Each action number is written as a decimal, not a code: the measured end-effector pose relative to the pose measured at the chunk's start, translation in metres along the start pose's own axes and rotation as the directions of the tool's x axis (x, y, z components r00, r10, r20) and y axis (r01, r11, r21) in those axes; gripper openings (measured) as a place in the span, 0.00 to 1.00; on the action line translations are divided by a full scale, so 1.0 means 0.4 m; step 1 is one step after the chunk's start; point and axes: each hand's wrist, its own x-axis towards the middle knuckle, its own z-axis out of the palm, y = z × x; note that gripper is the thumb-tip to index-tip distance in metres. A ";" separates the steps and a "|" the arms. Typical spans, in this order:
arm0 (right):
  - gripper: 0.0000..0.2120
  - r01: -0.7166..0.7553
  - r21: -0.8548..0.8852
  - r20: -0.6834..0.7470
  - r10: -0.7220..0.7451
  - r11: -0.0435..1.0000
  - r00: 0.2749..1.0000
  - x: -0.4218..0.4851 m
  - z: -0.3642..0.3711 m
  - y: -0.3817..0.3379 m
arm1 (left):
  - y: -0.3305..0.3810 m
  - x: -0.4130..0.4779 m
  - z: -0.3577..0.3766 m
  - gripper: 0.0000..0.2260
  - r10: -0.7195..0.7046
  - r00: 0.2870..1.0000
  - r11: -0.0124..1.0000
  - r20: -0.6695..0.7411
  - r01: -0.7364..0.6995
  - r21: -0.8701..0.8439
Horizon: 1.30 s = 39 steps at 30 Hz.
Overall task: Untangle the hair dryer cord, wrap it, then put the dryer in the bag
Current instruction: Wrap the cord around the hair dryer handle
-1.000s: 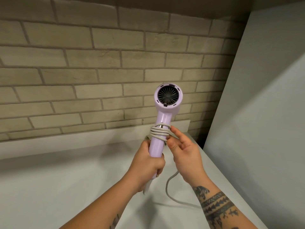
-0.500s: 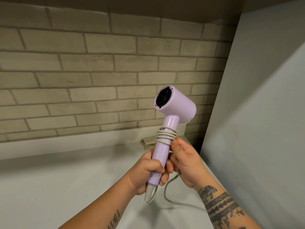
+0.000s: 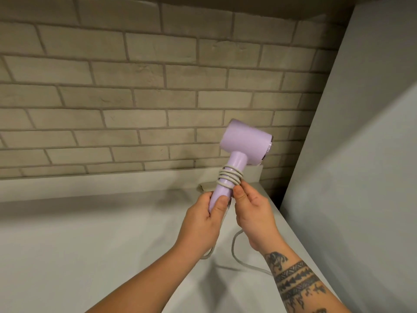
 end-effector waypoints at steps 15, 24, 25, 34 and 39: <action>0.14 0.154 -0.079 0.134 -0.143 0.985 0.981 -0.008 -0.021 0.002 | 0.025 0.011 -0.027 0.26 -0.156 0.860 0.456 0.486 0.499 -0.737; 0.21 0.077 0.114 0.274 -0.106 0.990 0.956 0.009 0.007 0.003 | 0.028 0.023 -0.037 0.28 -0.032 0.745 0.342 0.666 0.634 -0.694; 0.19 0.086 0.111 0.253 -0.112 0.990 0.961 0.013 0.005 0.003 | 0.031 0.028 -0.038 0.27 -0.060 0.751 0.381 0.658 0.626 -0.680; 0.18 0.188 -0.153 0.103 -0.174 0.970 0.979 0.022 -0.017 0.039 | 0.065 0.029 -0.058 0.15 -0.144 0.933 0.888 0.329 0.269 -0.373; 0.23 0.230 -0.282 0.110 -0.207 0.931 0.972 0.000 -0.002 0.048 | 0.047 -0.001 -0.002 0.07 0.045 0.995 0.991 0.094 -0.033 -0.129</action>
